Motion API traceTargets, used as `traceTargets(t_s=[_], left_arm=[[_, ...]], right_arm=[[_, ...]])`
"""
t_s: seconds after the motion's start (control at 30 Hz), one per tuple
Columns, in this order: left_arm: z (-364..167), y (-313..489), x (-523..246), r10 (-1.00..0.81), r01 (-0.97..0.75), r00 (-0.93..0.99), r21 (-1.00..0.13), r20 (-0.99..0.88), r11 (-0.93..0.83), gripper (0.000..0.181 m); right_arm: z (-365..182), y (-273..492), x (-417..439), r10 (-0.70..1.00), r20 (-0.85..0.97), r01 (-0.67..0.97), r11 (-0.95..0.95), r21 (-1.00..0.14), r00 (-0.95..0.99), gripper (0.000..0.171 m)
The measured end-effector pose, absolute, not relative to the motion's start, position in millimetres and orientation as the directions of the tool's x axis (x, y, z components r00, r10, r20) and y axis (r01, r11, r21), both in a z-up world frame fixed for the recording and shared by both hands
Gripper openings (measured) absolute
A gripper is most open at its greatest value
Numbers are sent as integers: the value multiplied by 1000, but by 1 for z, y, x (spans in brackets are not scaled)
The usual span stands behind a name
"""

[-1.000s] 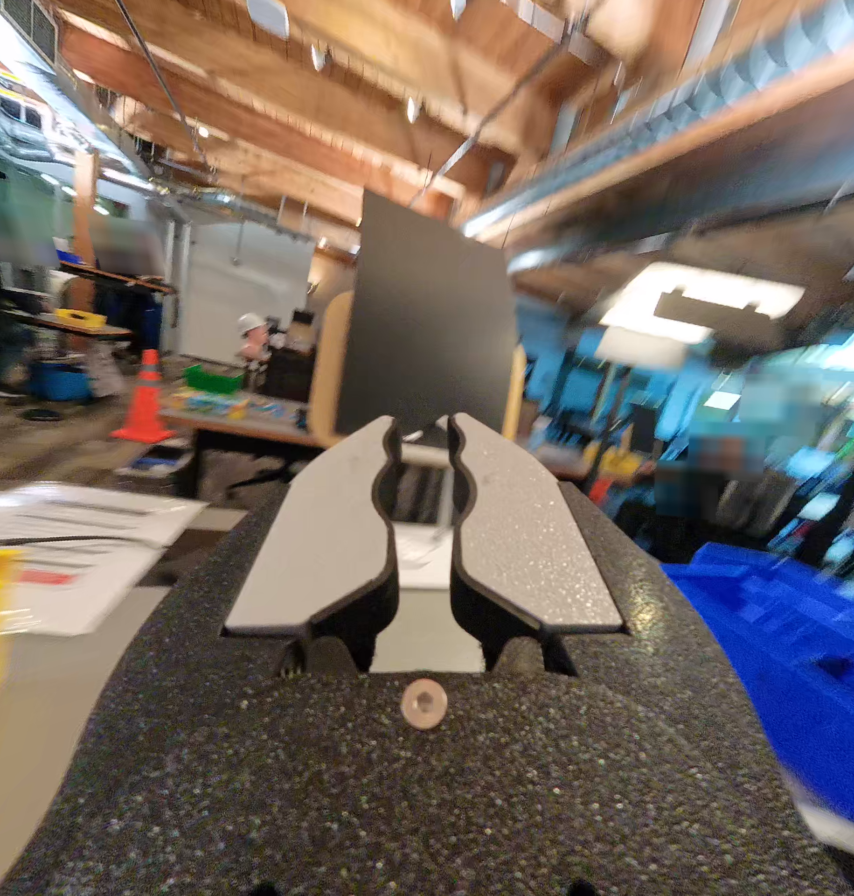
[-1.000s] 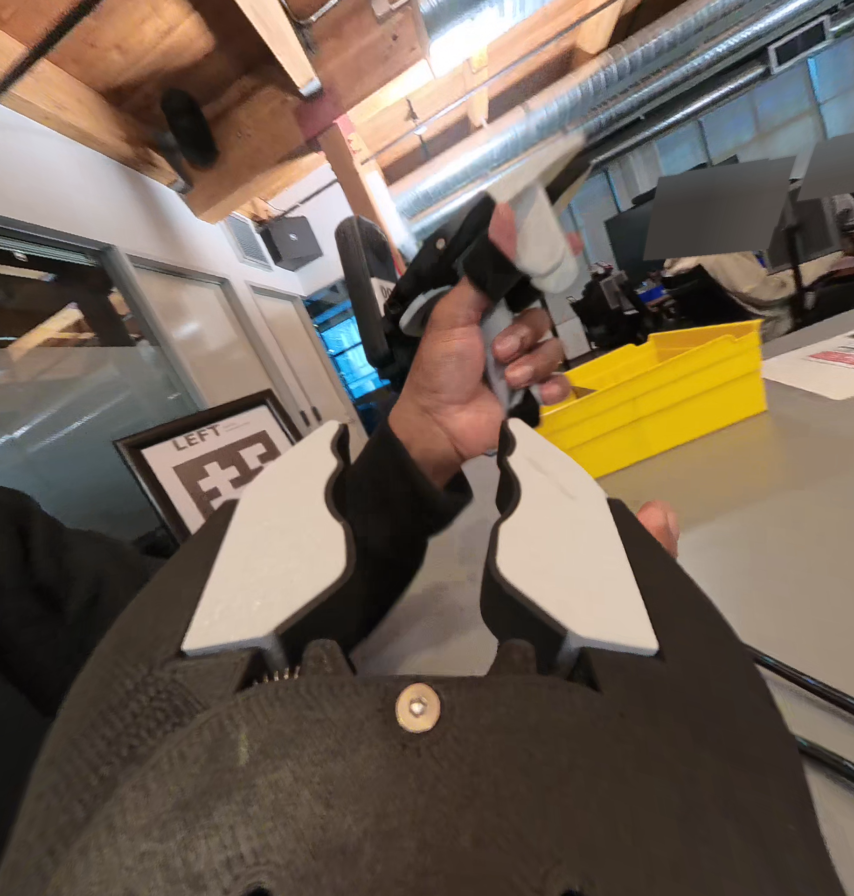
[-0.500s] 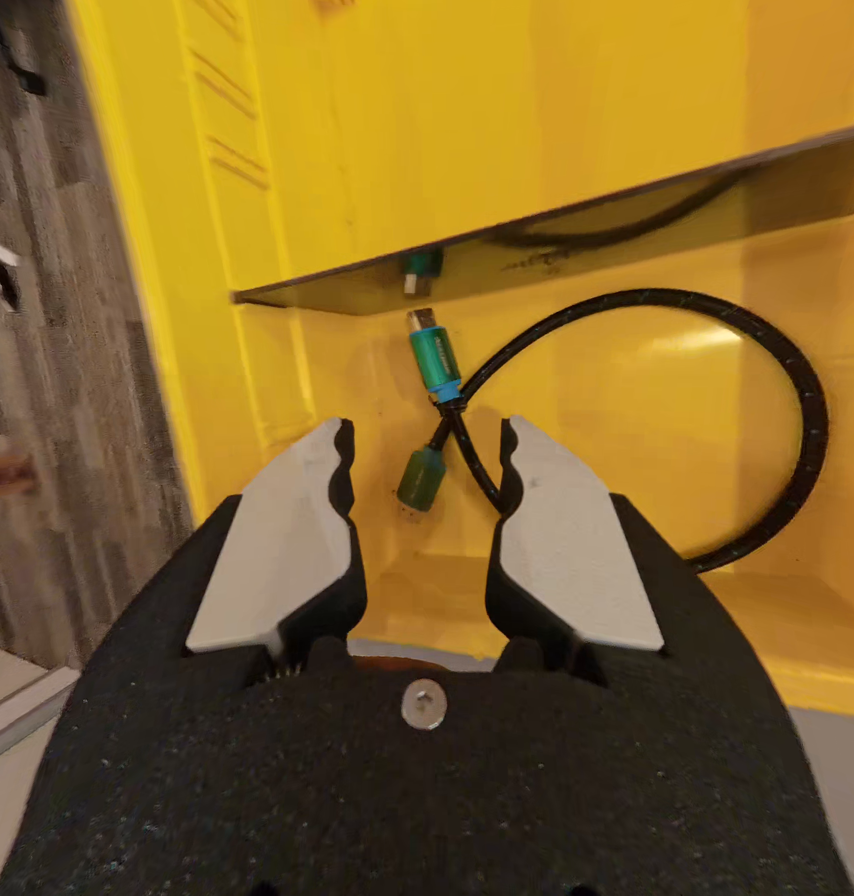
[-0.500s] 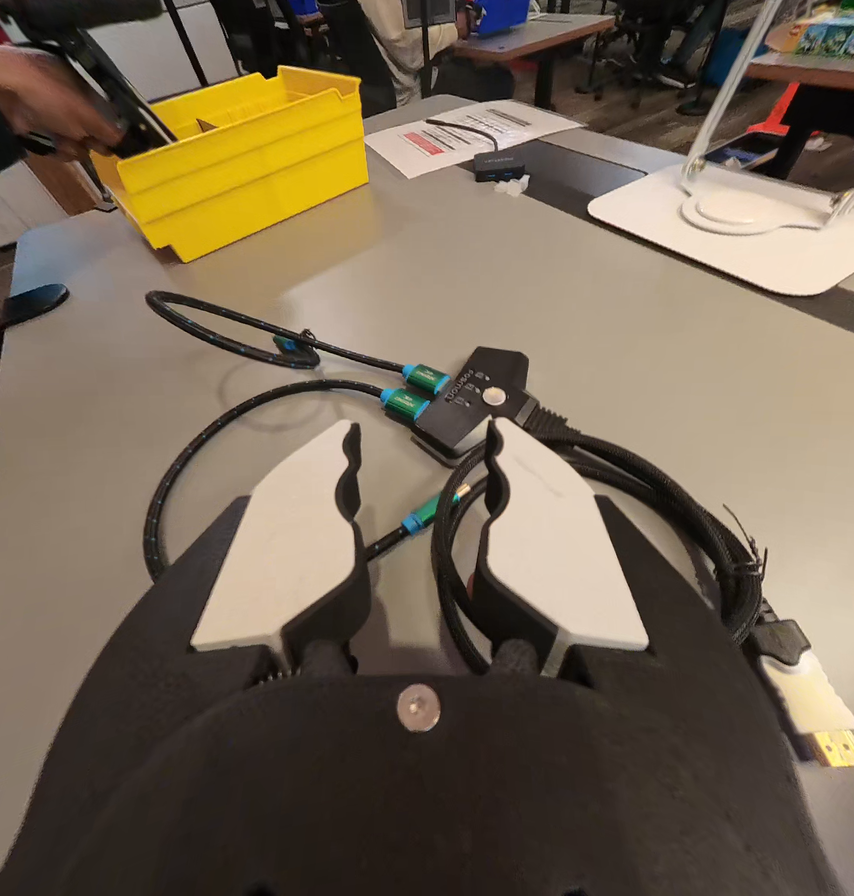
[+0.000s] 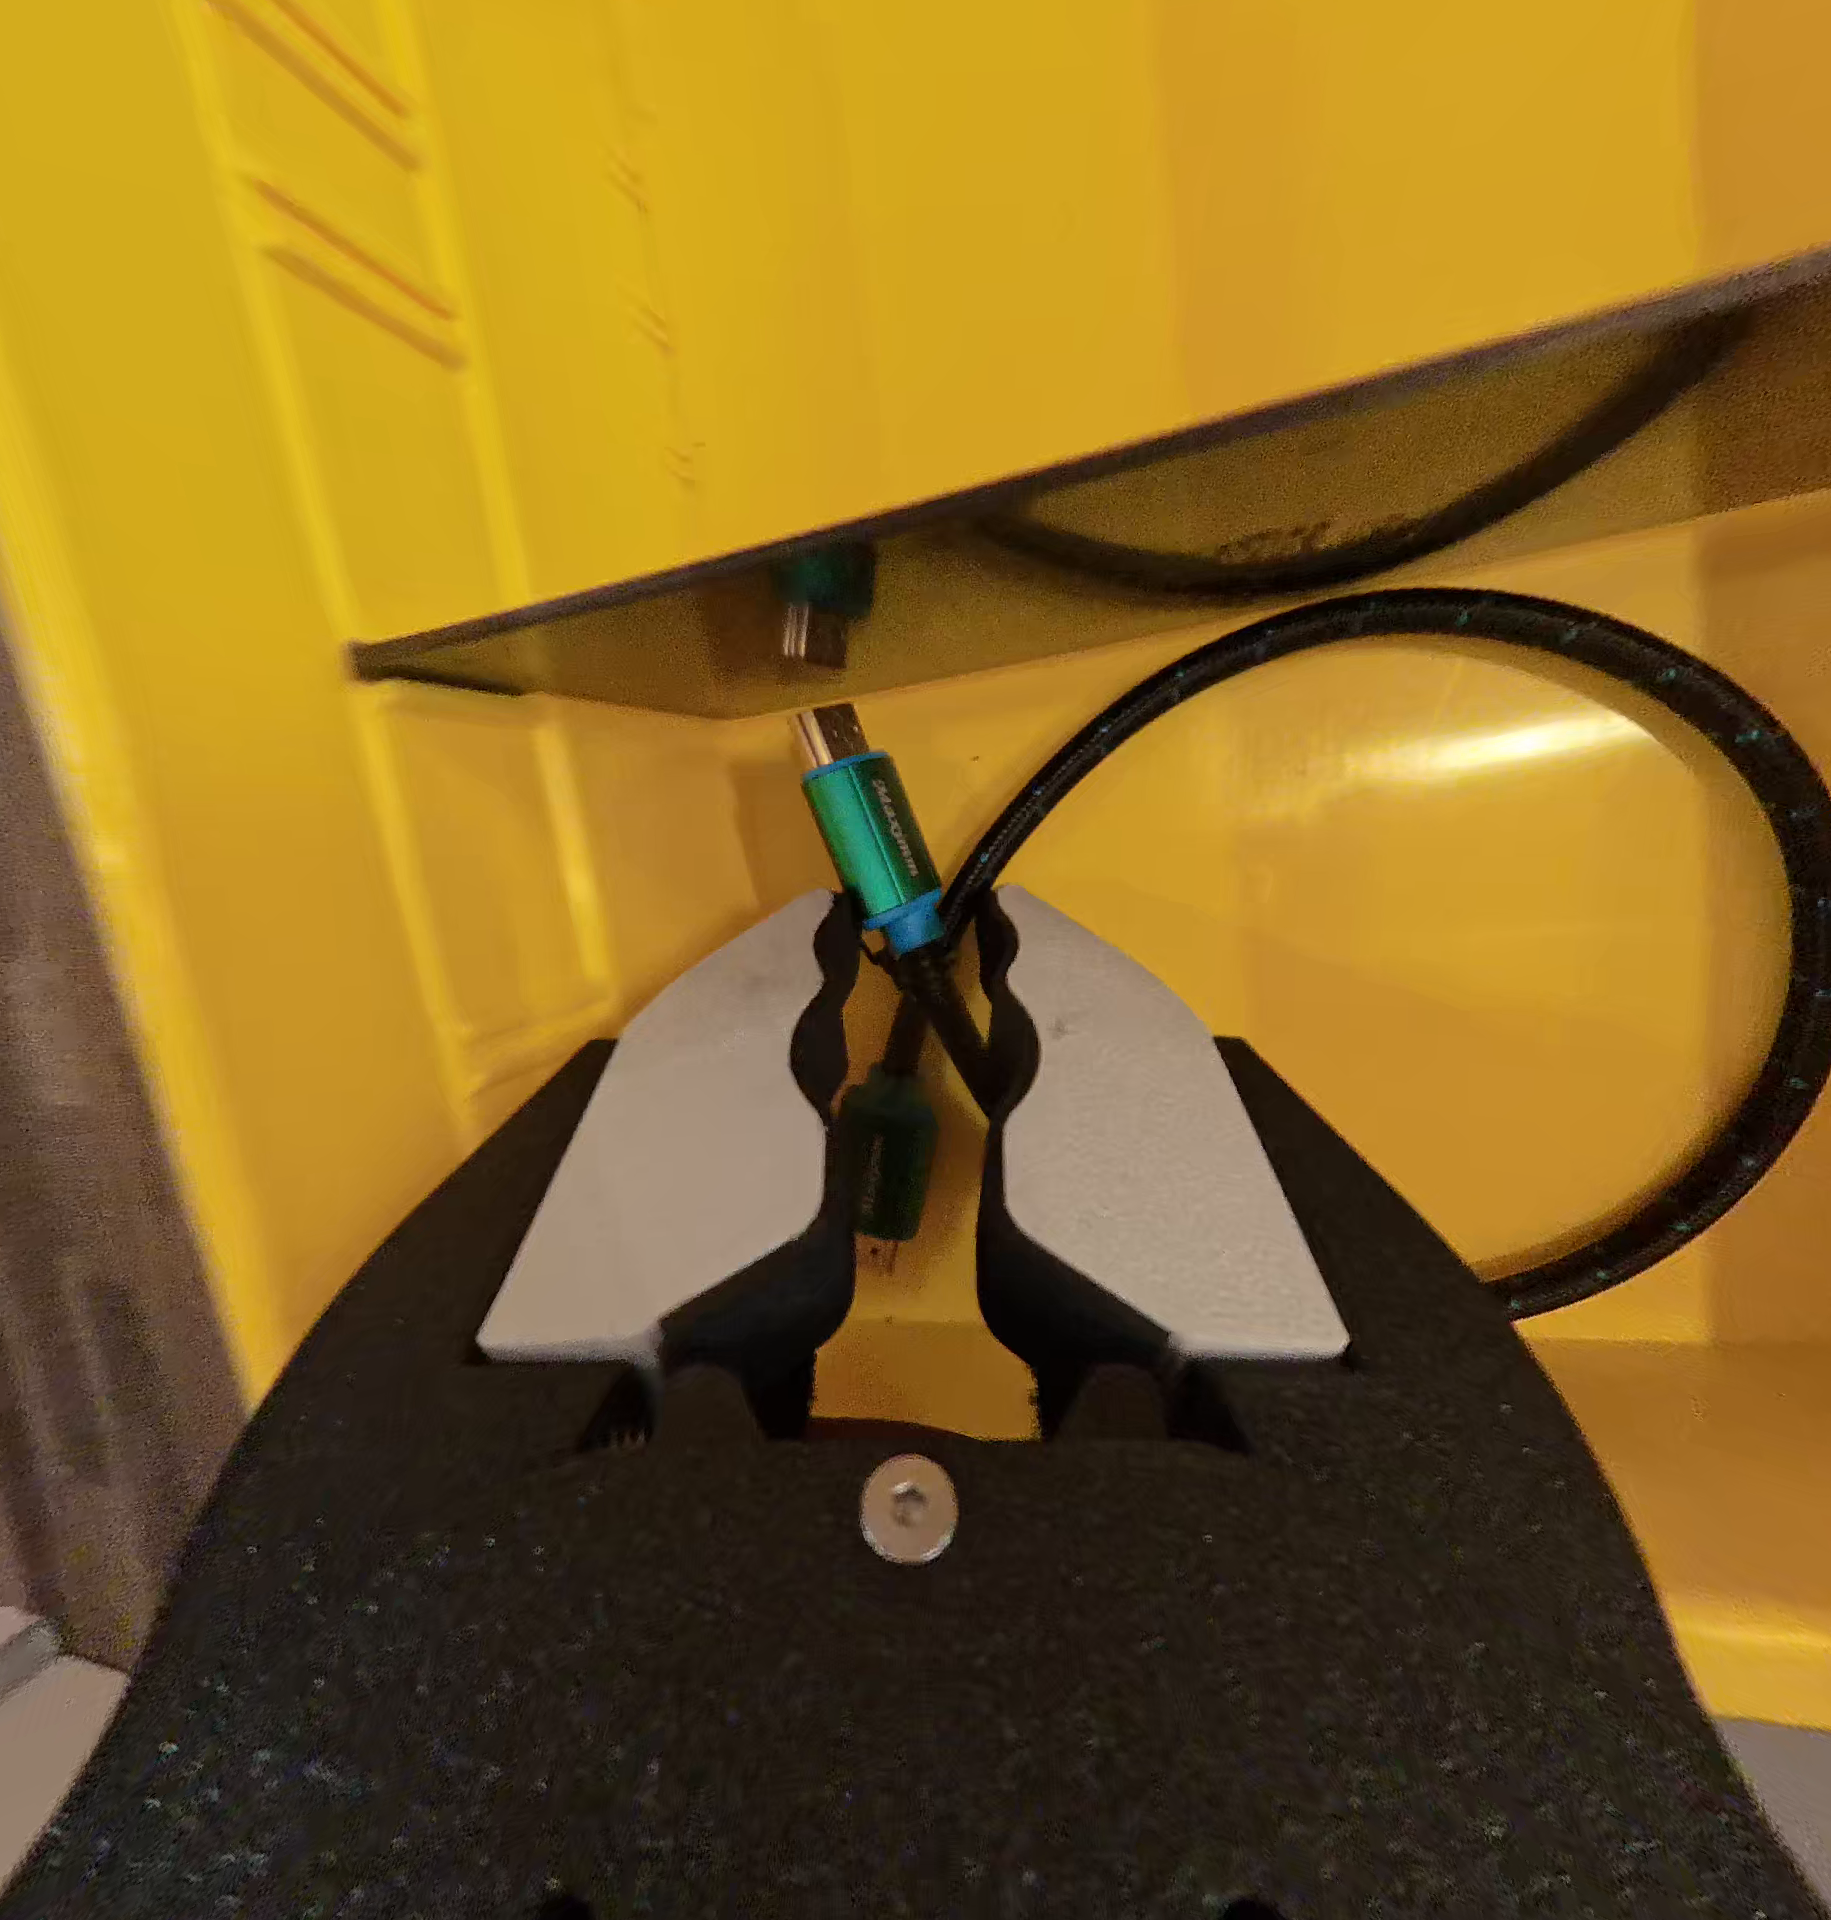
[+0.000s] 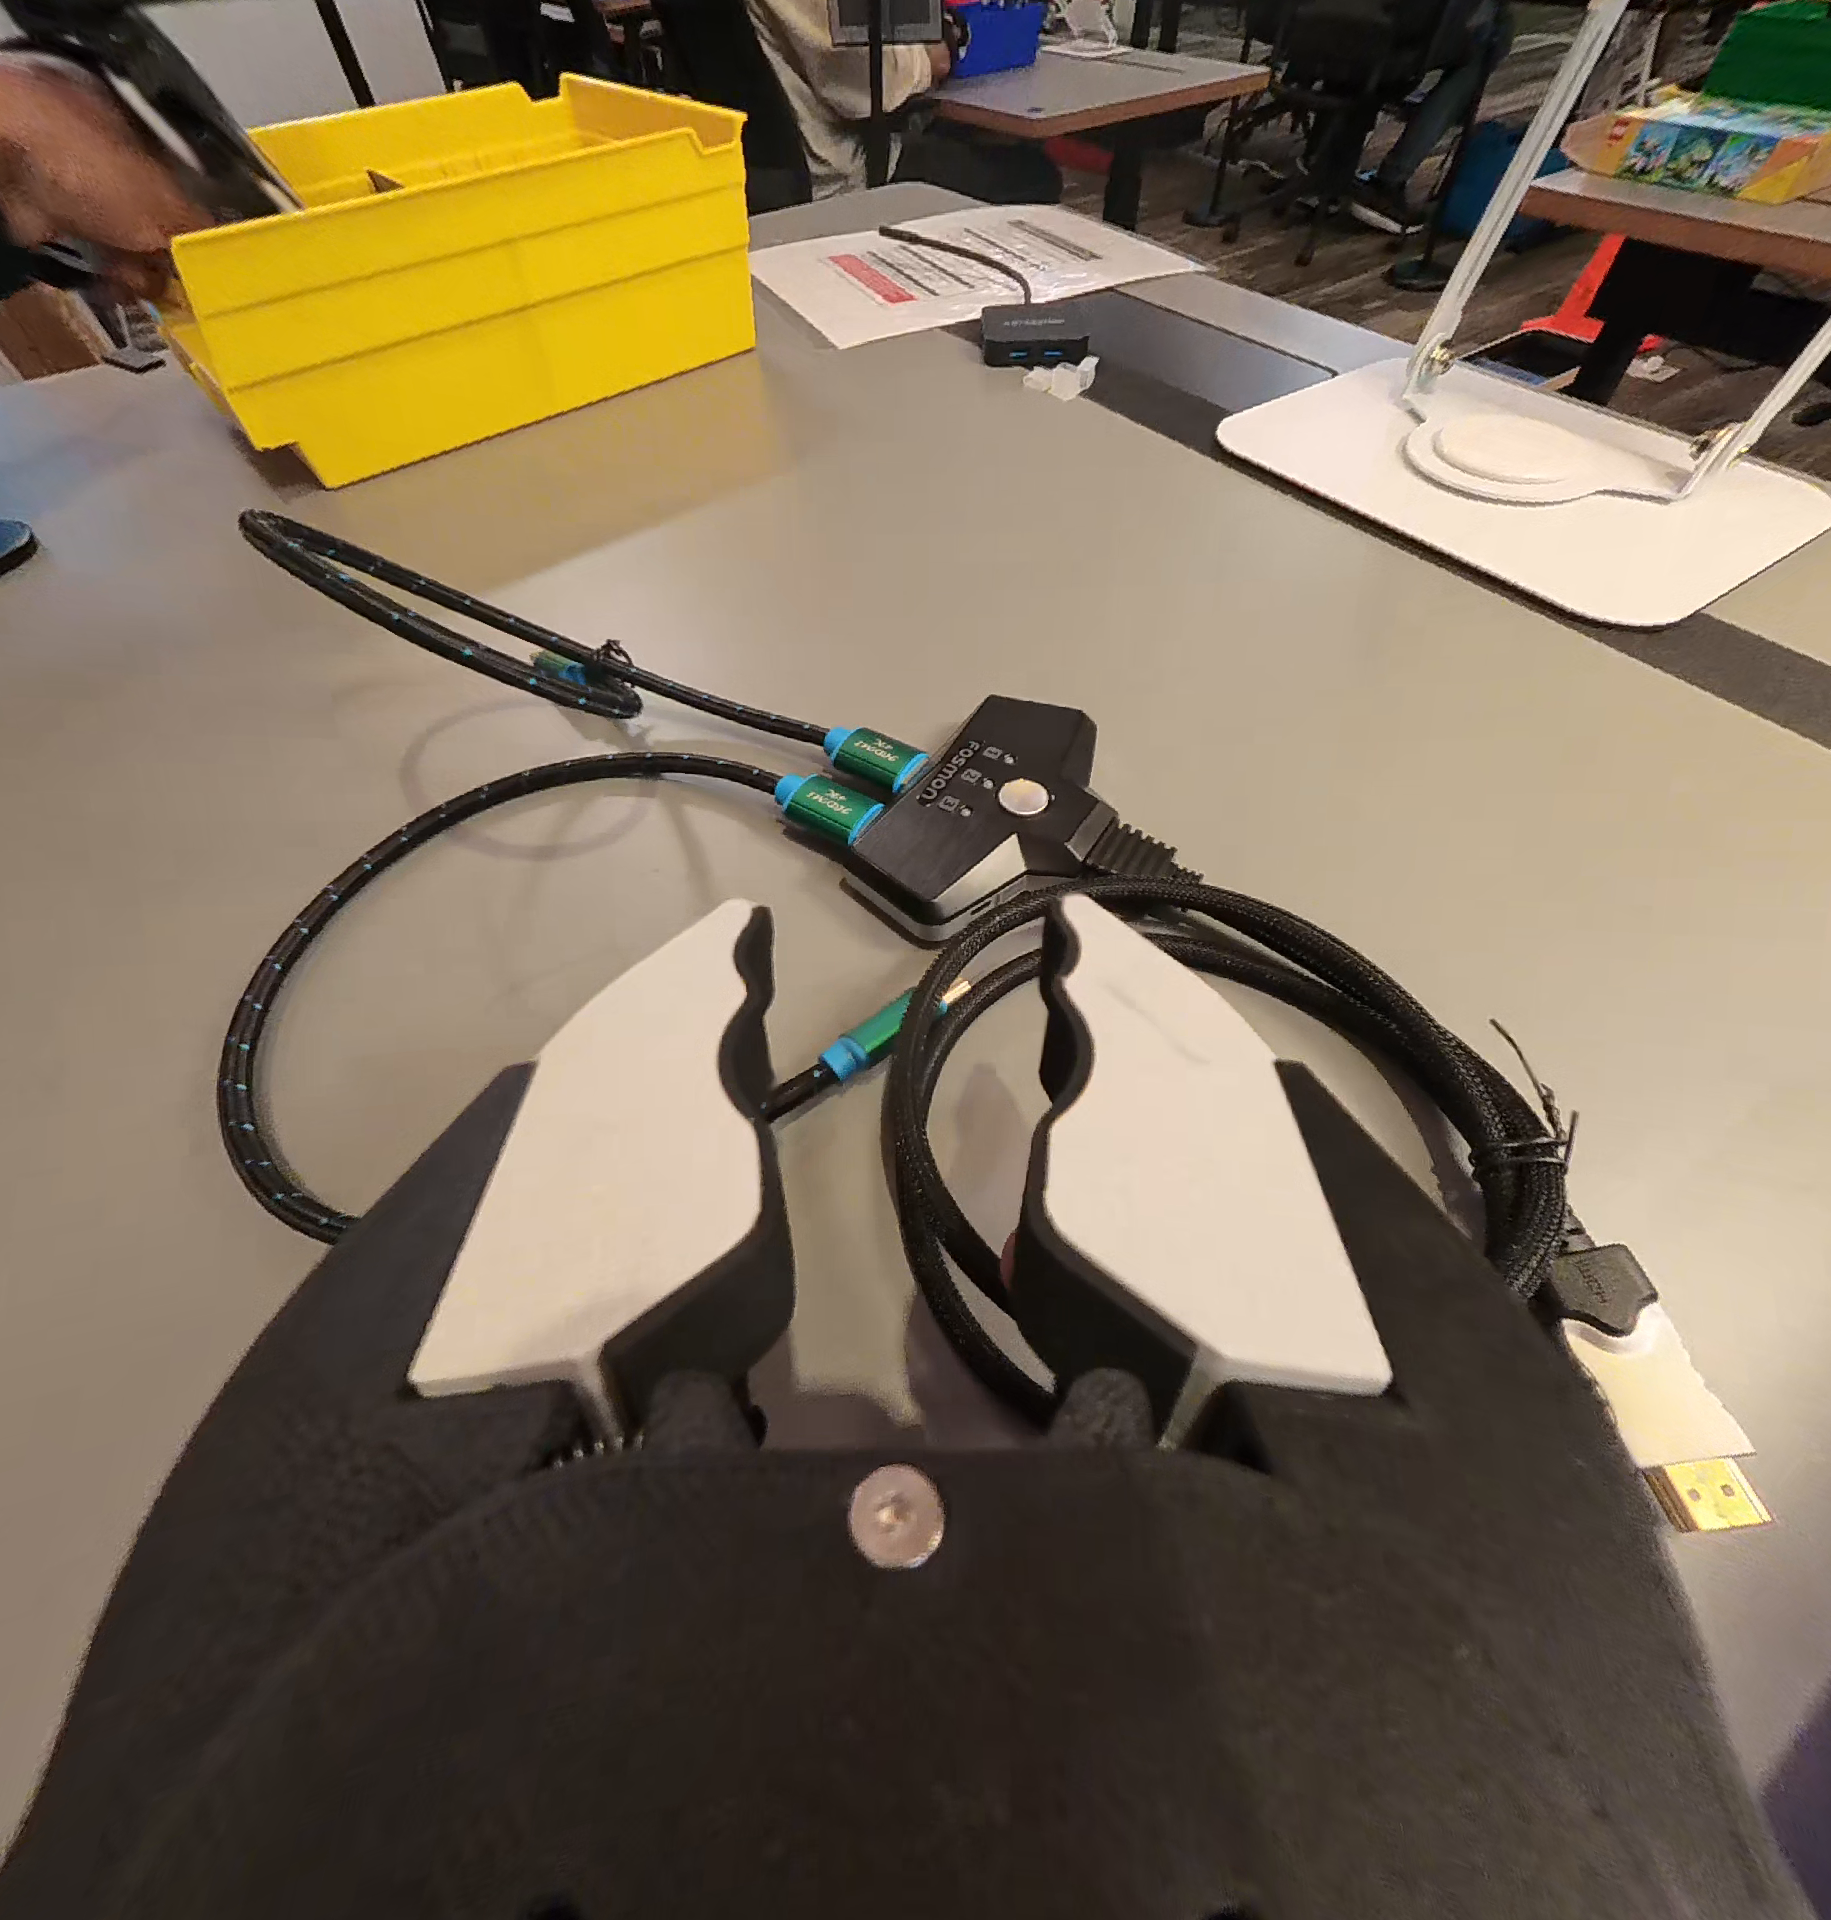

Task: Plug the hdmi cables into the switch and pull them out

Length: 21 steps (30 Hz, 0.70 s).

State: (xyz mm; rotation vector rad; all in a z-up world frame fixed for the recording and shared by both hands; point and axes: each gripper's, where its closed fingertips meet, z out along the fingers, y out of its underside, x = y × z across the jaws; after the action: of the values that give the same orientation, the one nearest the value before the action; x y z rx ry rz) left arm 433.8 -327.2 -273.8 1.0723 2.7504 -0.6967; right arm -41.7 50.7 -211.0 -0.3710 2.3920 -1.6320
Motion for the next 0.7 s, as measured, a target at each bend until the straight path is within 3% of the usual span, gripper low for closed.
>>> traceTargets(t_s=[0.13, 0.27, 0.37, 0.57, 0.7], left_arm=[[-228, -321, 428, 583, 652, -747, -523, -320, 549, 19], [-151, -304, 391, 588, 652, -712, -672, -385, 350, 11], [-100, -281, 342, 614, 699, -628, -693, -478, 175, 10], [-22, -237, 248, 544, 814, -428, -570, -722, -117, 10], [6, -201, 184, 625, 762, -327, -589, -709, -269, 10]], right_arm=[[-216, 49, -50, -287, 7, -117, 367, -923, -958, 48], [-217, 43, -60, -223, 122, -203, 388, -899, -967, 46], [-216, 36, -60, -214, 181, -256, 408, -876, -960, 46], [-208, 25, -55, -232, 233, -312, 413, -856, -944, 46], [-198, 16, -54, -250, 258, -343, 408, -846, -933, 47]])
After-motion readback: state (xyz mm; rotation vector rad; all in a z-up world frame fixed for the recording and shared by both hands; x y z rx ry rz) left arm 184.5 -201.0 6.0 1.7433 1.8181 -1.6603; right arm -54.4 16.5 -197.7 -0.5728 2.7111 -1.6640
